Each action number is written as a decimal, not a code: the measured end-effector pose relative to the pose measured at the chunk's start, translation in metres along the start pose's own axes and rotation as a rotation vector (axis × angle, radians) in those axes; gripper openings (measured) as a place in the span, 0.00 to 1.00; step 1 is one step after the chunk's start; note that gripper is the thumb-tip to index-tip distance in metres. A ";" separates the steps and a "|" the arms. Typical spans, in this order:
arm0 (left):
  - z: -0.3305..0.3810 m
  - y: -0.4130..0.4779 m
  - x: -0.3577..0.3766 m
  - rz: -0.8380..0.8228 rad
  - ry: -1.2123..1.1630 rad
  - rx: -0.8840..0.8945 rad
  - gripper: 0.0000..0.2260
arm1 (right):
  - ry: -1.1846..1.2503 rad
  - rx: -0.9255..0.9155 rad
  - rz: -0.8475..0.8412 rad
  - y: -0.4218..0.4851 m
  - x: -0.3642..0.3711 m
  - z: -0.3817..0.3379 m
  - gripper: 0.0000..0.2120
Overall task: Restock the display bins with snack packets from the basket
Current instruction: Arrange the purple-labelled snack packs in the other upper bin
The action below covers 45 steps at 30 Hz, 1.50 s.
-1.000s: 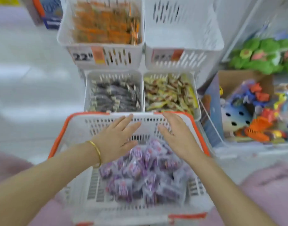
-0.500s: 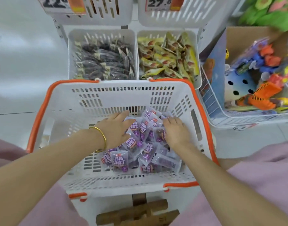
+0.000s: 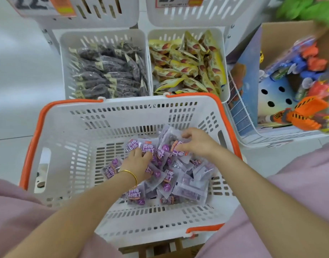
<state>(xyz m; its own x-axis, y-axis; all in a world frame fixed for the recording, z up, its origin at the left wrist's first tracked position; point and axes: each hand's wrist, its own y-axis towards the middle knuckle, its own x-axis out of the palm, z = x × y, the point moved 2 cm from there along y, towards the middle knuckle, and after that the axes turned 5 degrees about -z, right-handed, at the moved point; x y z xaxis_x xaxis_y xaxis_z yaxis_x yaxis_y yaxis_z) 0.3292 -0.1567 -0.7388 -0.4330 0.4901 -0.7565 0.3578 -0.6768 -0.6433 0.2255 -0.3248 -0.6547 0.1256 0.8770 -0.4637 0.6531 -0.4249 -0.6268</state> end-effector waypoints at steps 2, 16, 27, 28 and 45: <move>-0.002 0.000 0.006 -0.018 -0.125 -0.033 0.20 | 0.222 0.047 -0.012 -0.001 0.001 0.000 0.27; -0.026 -0.089 -0.167 0.349 -0.764 0.120 0.11 | 0.323 -0.227 -0.100 -0.075 -0.062 -0.085 0.17; -0.028 -0.129 -0.220 0.460 -1.118 0.276 0.04 | 0.111 -0.542 -0.186 -0.083 -0.065 -0.167 0.11; -0.028 -0.124 -0.221 0.494 -1.143 0.258 0.05 | 0.174 -0.545 -0.201 -0.079 -0.065 -0.168 0.10; -0.011 -0.115 -0.237 0.308 -1.322 0.550 0.42 | 0.112 -0.723 0.152 -0.081 -0.073 -0.170 0.17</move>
<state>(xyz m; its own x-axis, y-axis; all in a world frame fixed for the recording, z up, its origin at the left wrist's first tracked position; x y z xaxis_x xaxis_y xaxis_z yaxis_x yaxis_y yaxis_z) 0.3994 -0.1889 -0.4872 -0.9352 -0.3542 -0.0007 0.3515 -0.9277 -0.1255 0.2905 -0.3165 -0.4631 0.3038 0.8541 -0.4221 0.9458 -0.3238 0.0255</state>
